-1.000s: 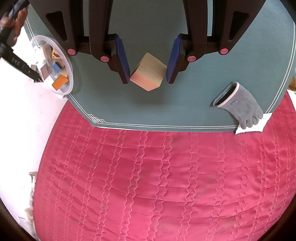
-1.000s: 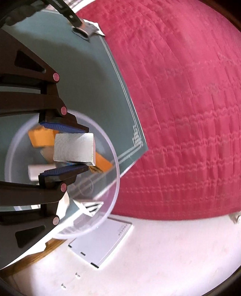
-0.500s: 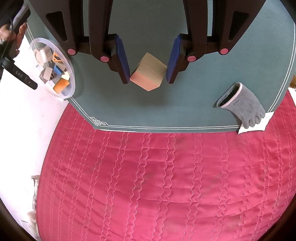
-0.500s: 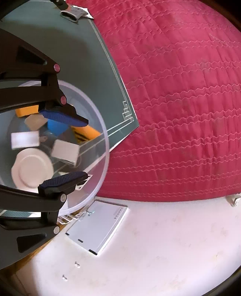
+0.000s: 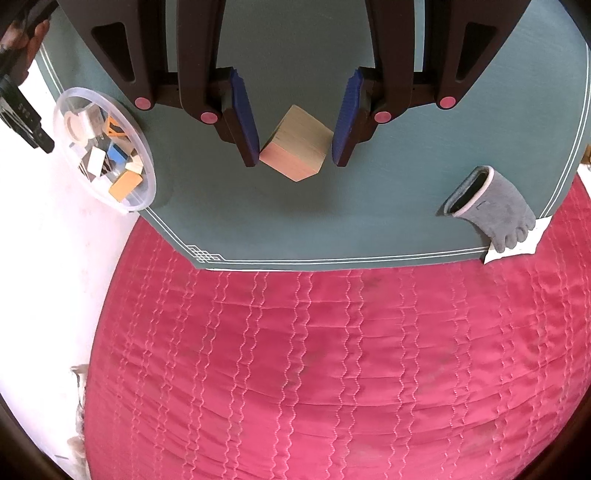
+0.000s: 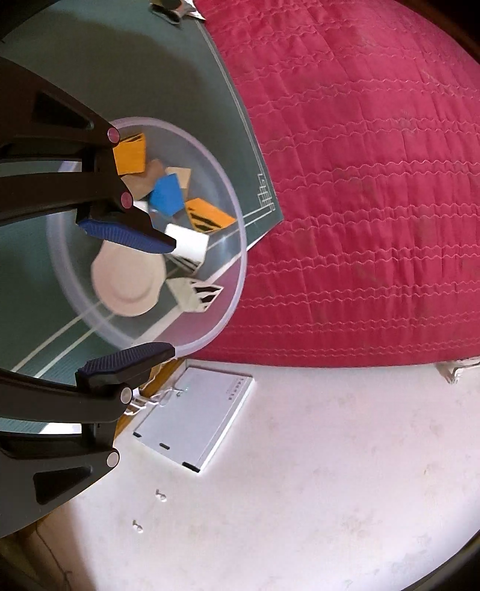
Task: Organize rigid objects
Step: 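Carry the cream cube over the bowl with the left gripper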
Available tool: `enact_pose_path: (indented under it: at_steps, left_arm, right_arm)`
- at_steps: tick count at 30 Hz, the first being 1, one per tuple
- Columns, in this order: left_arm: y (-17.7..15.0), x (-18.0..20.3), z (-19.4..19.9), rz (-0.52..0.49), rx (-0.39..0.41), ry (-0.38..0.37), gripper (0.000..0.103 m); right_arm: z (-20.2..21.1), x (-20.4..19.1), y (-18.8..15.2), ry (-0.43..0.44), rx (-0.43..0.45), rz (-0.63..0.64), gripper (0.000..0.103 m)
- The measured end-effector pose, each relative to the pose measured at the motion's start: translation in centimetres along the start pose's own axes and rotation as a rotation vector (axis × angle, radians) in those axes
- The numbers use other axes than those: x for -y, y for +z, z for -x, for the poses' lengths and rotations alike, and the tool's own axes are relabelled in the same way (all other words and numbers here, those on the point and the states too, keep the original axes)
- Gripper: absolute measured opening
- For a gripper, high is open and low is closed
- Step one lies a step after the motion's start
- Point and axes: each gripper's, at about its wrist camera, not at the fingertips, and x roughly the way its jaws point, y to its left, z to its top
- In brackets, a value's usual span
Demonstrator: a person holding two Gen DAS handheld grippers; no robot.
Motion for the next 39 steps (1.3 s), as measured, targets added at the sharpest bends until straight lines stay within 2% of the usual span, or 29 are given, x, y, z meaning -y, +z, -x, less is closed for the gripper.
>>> enact_pose_path:
  at_steps: [8, 15, 18, 22, 30, 39]
  left_arm:
    - [-0.7, 1.7, -0.2, -0.039, -0.015, 0.009, 0.044]
    - [-1.5, 4.5, -0.3, -0.060, -0.051, -0.015, 0.044]
    - [-1.5, 6.4, -0.2, -0.095, -0.052, -0.022, 0.044]
    - [-1.3, 8.7, -0.2, -0.120, -0.052, -0.046, 0.044]
    - [-0.8, 13.2, -1.4, -0.154, -0.077, -0.086, 0.044]
    - [-0.3, 18.0, -2.9, -0.216, -0.086, -0.094, 0.044]
  right_arm:
    - [-0.1, 2.2, -1.6, 0.028, -0.040, -0.038, 0.053]
    - [-0.5, 4.0, -2.2, 0.058, -0.067, -0.072, 0.054]
    - [-0.2, 4.6, -2.1, 0.061, -0.054, -0.078, 0.055]
    - [0.2, 5.6, -1.9, 0.059, -0.029, -0.095, 0.063]
    - [1.0, 6.7, -2.0, 0.092, -0.001, -0.110, 0.064]
    - [1.9, 8.0, -2.2, 0.124, 0.043, -0.167, 0.070]
